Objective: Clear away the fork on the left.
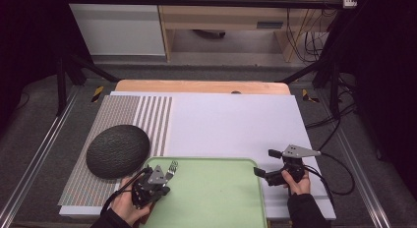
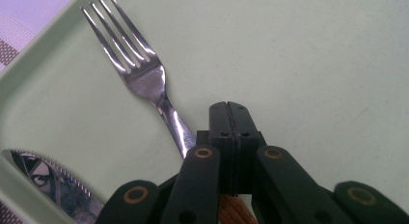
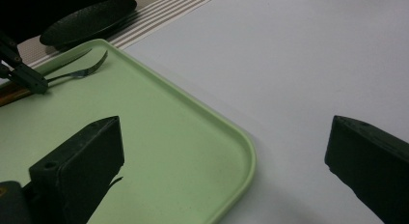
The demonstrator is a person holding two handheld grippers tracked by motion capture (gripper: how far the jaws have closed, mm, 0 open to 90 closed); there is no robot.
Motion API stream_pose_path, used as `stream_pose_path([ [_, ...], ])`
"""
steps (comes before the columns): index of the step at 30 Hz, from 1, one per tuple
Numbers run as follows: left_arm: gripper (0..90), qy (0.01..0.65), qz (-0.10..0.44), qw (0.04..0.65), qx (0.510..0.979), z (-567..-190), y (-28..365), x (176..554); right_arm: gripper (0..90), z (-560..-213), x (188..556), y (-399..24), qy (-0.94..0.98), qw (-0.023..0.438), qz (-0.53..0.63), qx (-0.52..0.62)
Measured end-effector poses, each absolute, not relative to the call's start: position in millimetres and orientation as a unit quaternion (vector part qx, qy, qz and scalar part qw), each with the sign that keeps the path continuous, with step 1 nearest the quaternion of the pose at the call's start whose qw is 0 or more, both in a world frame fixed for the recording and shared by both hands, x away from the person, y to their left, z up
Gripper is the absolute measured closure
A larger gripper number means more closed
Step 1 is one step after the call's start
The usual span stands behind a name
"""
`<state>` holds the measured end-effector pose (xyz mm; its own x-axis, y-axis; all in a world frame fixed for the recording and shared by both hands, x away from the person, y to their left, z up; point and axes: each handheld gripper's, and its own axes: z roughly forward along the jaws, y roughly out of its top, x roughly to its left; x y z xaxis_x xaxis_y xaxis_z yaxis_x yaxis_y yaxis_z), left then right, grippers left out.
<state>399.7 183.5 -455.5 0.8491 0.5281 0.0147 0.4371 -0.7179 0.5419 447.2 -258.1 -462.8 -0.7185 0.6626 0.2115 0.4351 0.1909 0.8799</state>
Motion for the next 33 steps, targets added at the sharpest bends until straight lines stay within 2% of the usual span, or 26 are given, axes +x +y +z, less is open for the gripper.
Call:
stream_pose_path([
  [33,89.5,0.276,0.097,0.282,0.914,-457,211,392,0.7,-463,447,-258,0.764,0.107,0.526,0.359],
])
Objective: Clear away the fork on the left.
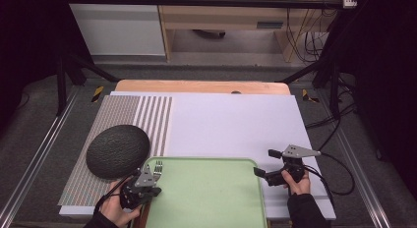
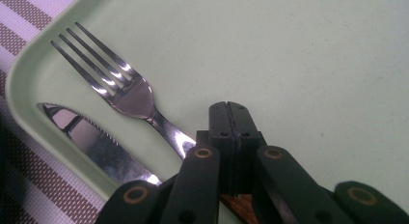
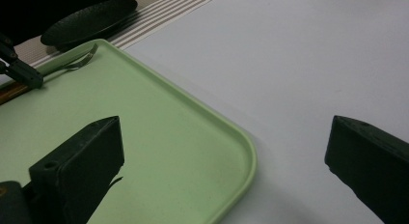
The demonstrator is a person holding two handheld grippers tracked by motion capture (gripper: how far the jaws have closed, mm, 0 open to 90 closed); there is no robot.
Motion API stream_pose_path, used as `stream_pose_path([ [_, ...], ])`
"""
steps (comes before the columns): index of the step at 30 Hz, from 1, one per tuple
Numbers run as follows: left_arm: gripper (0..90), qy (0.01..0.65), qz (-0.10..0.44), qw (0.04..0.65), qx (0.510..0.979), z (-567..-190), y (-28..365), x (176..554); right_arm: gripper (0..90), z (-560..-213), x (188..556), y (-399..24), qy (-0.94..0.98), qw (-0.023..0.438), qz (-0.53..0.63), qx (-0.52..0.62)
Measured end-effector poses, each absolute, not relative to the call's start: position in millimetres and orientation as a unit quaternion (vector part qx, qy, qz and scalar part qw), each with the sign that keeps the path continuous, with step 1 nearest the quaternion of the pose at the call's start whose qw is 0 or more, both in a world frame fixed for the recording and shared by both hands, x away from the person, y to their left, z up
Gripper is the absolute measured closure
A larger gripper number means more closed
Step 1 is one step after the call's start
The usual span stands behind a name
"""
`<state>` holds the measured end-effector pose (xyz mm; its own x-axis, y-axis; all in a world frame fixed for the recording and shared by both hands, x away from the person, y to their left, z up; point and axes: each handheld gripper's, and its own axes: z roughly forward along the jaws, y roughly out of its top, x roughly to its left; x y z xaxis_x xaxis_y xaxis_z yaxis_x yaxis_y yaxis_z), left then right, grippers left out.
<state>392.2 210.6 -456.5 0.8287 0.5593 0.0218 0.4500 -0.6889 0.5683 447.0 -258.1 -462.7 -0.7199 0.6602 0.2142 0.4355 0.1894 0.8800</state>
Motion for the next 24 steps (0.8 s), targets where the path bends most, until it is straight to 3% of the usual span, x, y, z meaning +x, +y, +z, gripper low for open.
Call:
stream_pose_path([
  [4,89.0,0.277,0.098,0.282,0.913,-457,212,392,0.7,-463,447,-258,0.764,0.107,0.526,0.359],
  [7,83.5,0.28,0.106,0.29,0.909,-454,213,392,0.7,-463,447,-258,0.764,0.107,0.526,0.359],
  [19,24.7,0.295,0.138,0.349,0.879,-438,230,400,0.7,-463,447,-258,0.763,0.105,0.527,0.359],
  [24,12.0,0.283,0.153,0.339,0.884,-436,234,402,0.7,-463,447,-258,0.763,0.106,0.527,0.359],
])
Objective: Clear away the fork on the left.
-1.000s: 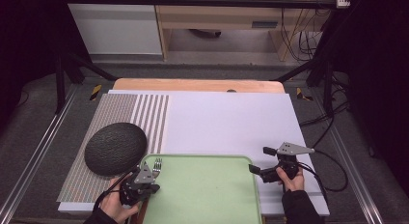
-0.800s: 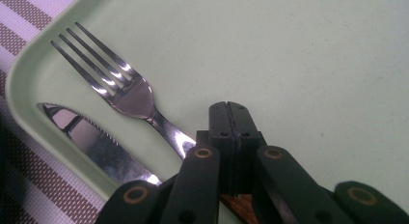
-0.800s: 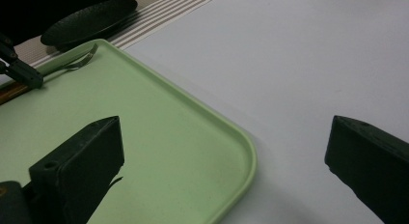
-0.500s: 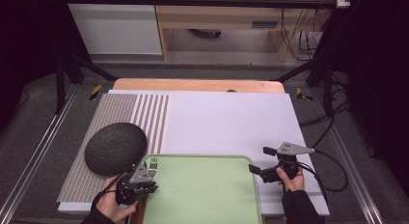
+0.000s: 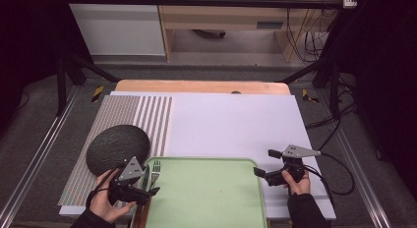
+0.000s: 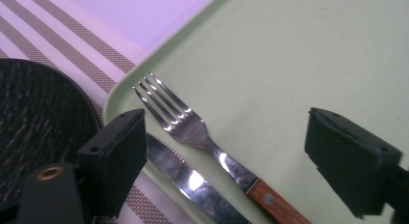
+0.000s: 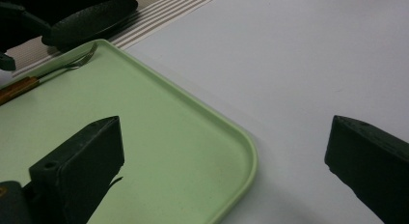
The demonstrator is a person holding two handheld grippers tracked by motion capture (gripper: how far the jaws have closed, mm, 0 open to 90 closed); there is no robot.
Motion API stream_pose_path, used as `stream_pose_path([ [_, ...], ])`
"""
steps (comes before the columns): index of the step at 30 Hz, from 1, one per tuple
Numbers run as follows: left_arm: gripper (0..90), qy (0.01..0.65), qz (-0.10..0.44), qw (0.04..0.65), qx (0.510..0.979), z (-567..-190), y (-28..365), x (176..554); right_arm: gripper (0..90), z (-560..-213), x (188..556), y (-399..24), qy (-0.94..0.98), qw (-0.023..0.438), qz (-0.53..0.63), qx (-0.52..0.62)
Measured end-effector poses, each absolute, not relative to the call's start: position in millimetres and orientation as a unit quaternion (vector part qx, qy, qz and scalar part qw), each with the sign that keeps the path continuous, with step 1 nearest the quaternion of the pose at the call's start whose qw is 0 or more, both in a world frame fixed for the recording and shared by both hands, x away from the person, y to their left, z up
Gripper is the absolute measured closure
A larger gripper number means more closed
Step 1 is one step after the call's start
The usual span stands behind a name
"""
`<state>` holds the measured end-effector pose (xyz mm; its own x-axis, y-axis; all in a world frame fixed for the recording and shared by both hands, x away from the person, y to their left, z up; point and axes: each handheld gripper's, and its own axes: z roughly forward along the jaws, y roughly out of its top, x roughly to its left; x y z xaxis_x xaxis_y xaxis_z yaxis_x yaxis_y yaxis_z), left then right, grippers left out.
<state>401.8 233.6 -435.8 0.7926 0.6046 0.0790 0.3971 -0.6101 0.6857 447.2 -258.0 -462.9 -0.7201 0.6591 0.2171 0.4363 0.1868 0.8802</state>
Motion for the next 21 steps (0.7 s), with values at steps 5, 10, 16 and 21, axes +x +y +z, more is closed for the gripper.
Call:
stream_pose_path([
  [5,2.4,0.259,0.172,0.328,0.892,-434,239,402,0.8,-463,447,-258,0.763,0.105,0.528,0.358],
  [10,0.4,0.25,0.189,0.326,0.892,-430,248,403,0.7,-463,447,-258,0.762,0.105,0.529,0.359],
  [16,0.0,0.241,0.215,0.305,0.896,-428,261,405,0.7,-462,447,-258,0.762,0.105,0.528,0.359],
  [21,0.0,0.226,0.25,0.277,0.9,-429,270,405,0.7,-463,447,-258,0.762,0.105,0.528,0.361],
])
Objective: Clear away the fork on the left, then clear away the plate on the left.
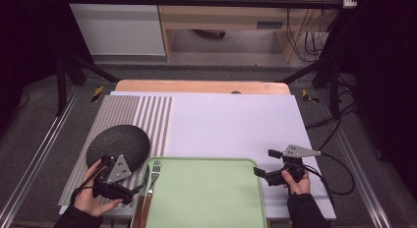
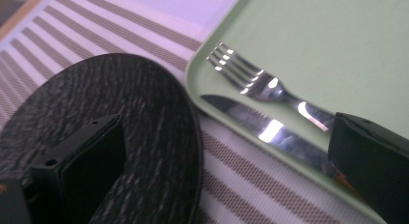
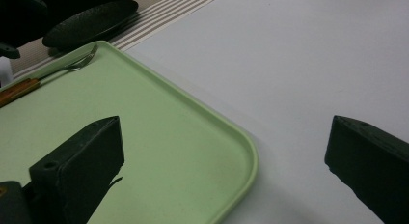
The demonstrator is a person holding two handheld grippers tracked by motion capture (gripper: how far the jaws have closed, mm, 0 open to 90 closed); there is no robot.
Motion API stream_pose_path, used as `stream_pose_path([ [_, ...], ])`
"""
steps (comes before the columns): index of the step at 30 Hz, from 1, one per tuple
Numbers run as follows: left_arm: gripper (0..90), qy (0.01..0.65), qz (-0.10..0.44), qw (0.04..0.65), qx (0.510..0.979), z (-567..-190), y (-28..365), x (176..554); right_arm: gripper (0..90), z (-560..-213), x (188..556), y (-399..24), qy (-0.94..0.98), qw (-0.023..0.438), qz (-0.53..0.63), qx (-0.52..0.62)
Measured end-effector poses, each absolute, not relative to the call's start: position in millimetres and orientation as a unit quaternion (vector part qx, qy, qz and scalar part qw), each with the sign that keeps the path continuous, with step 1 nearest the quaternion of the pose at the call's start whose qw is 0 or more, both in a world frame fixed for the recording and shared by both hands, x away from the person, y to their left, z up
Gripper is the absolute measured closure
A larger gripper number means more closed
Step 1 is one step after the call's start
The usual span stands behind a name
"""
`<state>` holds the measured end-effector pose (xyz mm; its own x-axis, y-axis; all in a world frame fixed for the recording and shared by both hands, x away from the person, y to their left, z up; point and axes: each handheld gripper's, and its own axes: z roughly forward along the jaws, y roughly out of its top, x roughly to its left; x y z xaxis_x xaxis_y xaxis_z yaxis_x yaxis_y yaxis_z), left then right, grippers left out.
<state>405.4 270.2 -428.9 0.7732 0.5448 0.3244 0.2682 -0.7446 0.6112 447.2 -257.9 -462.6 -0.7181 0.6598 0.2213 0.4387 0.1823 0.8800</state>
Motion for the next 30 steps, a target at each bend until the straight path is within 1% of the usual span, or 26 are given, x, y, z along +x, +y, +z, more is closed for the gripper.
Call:
stream_pose_path([
  [6,0.0,0.188,0.303,0.25,0.9,-430,274,402,0.8,-463,448,-258,0.764,0.104,0.524,0.36],
  [15,0.0,0.164,0.334,0.224,0.9,-431,284,401,0.8,-463,448,-258,0.765,0.104,0.524,0.361],
  [25,0.0,0.143,0.365,0.182,0.902,-435,293,400,0.8,-463,448,-258,0.763,0.104,0.526,0.361],
  [30,0.0,0.119,0.383,0.158,0.902,-438,294,399,0.8,-463,448,-258,0.765,0.104,0.524,0.361],
])
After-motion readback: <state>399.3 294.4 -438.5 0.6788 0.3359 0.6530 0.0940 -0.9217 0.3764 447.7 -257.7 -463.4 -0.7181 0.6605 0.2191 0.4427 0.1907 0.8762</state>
